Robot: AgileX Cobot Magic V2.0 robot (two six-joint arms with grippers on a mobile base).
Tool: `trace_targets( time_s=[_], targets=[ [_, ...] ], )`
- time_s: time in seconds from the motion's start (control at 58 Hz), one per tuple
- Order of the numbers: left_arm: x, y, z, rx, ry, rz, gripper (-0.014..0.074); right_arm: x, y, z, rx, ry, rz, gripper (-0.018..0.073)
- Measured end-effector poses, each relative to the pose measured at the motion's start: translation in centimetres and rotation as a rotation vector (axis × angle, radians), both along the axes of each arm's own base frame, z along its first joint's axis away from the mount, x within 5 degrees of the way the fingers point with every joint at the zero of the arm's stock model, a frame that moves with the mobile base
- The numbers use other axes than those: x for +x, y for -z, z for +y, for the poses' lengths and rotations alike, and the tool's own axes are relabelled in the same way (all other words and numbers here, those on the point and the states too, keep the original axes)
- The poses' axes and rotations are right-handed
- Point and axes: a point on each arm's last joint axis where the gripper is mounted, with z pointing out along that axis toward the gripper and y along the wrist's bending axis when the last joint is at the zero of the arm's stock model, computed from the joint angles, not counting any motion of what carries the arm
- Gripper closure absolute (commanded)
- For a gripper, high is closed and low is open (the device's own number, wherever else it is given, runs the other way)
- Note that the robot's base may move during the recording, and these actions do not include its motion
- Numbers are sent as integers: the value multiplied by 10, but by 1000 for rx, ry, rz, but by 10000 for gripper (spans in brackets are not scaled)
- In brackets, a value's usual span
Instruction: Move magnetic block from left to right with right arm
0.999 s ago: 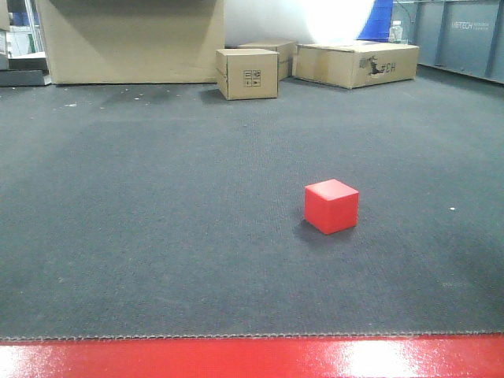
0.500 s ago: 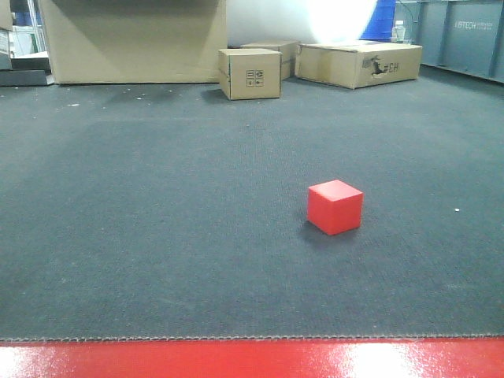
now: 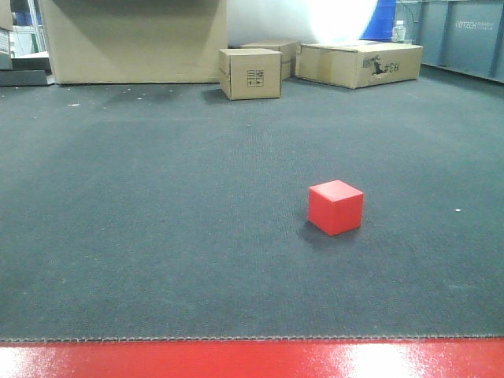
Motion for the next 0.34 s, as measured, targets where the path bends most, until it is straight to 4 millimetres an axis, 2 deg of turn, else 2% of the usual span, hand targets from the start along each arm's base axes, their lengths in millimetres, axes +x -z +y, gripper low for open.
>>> trace_targets(
  time_s=[0.345],
  targets=[
    [0,0,0,0,0,0,722,0,0,0,0,0,0,501]
  ],
)
